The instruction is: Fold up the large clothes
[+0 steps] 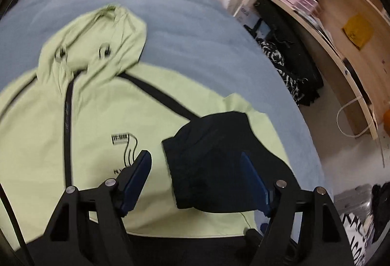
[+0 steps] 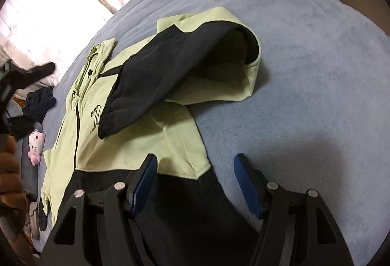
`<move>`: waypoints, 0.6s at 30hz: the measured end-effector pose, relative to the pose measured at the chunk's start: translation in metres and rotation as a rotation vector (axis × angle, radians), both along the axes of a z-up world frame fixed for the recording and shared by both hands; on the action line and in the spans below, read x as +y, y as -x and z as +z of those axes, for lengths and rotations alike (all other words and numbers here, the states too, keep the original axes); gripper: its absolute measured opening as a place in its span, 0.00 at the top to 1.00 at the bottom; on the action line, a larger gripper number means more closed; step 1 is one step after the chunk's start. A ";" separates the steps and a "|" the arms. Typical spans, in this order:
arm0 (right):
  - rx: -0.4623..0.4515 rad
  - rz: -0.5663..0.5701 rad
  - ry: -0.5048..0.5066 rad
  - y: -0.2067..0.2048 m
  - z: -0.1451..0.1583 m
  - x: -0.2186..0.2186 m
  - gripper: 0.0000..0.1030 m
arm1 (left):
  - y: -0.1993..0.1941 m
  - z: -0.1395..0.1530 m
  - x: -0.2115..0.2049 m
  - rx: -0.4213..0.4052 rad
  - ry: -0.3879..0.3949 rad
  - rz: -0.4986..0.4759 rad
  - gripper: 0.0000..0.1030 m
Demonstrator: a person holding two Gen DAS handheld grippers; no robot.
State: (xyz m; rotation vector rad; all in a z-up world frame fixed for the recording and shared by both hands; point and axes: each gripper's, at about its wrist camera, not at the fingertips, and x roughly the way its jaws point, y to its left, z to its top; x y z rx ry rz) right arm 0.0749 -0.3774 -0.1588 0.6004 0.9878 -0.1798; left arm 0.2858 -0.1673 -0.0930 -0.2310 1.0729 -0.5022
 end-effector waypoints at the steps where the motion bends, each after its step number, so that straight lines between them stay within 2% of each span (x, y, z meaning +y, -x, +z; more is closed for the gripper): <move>1: -0.001 0.003 0.002 0.002 0.000 0.000 0.36 | -0.003 -0.012 0.001 0.030 0.028 0.003 0.26; 3: -0.003 0.008 0.004 -0.001 0.000 0.000 0.36 | -0.011 -0.039 -0.002 0.126 0.156 -0.054 0.20; 4: -0.003 0.009 0.003 -0.001 -0.001 0.000 0.36 | -0.014 -0.050 -0.005 0.183 0.188 -0.081 0.17; 5: -0.004 0.010 0.003 0.000 -0.002 0.001 0.36 | -0.018 -0.066 -0.010 0.255 0.192 -0.106 0.18; 6: -0.007 0.009 0.001 0.000 -0.002 0.001 0.36 | -0.020 -0.077 -0.012 0.282 0.179 -0.104 0.18; 9: -0.013 0.009 0.000 0.002 -0.004 0.001 0.36 | -0.023 -0.095 -0.009 0.268 0.171 -0.056 0.18; 15: -0.019 0.024 0.003 0.003 -0.006 0.004 0.36 | -0.029 -0.114 0.006 0.298 0.294 -0.004 0.18; 18: -0.024 0.025 0.001 0.002 -0.008 0.006 0.36 | -0.031 -0.121 0.001 0.308 0.367 -0.013 0.17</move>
